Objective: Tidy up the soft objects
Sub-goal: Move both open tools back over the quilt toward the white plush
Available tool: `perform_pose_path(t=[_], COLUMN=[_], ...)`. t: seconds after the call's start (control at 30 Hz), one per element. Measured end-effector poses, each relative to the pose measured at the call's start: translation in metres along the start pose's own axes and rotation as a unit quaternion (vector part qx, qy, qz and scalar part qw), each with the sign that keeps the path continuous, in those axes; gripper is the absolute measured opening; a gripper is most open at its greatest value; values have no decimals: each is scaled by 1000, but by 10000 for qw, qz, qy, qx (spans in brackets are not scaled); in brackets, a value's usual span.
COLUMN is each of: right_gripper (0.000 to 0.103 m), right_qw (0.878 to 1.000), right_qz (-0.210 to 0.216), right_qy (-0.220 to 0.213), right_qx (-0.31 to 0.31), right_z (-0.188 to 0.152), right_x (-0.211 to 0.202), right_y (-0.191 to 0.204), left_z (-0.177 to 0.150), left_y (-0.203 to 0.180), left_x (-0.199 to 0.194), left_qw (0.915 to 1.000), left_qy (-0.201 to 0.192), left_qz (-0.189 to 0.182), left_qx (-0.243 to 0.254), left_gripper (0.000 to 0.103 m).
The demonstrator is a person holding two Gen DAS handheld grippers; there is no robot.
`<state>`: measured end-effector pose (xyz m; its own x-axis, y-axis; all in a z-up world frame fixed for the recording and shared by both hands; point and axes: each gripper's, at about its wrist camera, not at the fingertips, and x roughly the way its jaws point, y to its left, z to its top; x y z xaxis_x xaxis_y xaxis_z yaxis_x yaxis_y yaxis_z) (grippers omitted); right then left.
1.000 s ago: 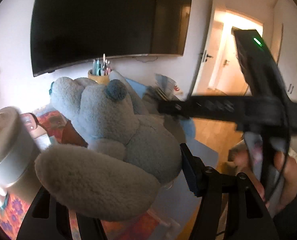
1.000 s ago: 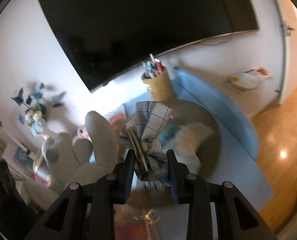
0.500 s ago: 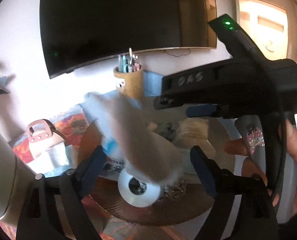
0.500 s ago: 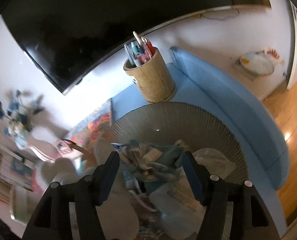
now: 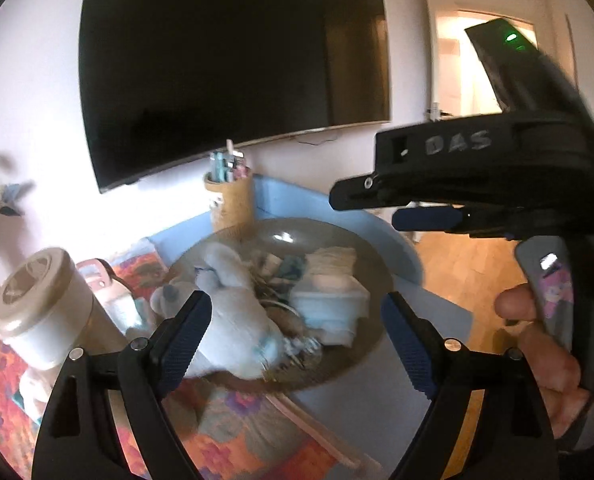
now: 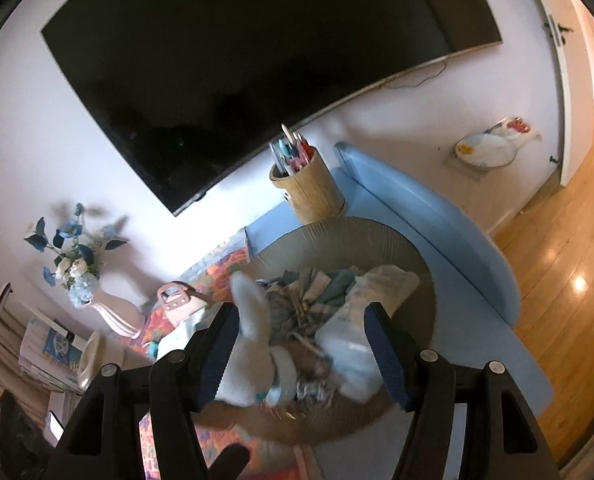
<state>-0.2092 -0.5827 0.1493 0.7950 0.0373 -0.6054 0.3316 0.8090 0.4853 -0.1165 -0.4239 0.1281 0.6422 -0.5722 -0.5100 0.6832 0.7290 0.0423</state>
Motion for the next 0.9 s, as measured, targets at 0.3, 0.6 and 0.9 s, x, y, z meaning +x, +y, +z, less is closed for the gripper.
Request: perform_pose_path(t=[0.3,0.6,0.9], right_gripper=[97,97,100], right_qw=[9937,9689,9575], right_qz=[345,1047,773], right_qy=[-545,268,1106], right_qx=[-912,-2226,-2550], right_z=[-75,-162,-219], right_x=[-65,-8,129], right_y=[48,144,292], left_z=[-44,-89,-125], left_y=[42,206,348], left_x=[-84,-176,-188], left_qw=[9995,9876,9712], left_qy=[-91,142,570], left_qz=[-165,1333,1496], left_qx=[-272,-822,-1765], left_gripper=[86,86,102])
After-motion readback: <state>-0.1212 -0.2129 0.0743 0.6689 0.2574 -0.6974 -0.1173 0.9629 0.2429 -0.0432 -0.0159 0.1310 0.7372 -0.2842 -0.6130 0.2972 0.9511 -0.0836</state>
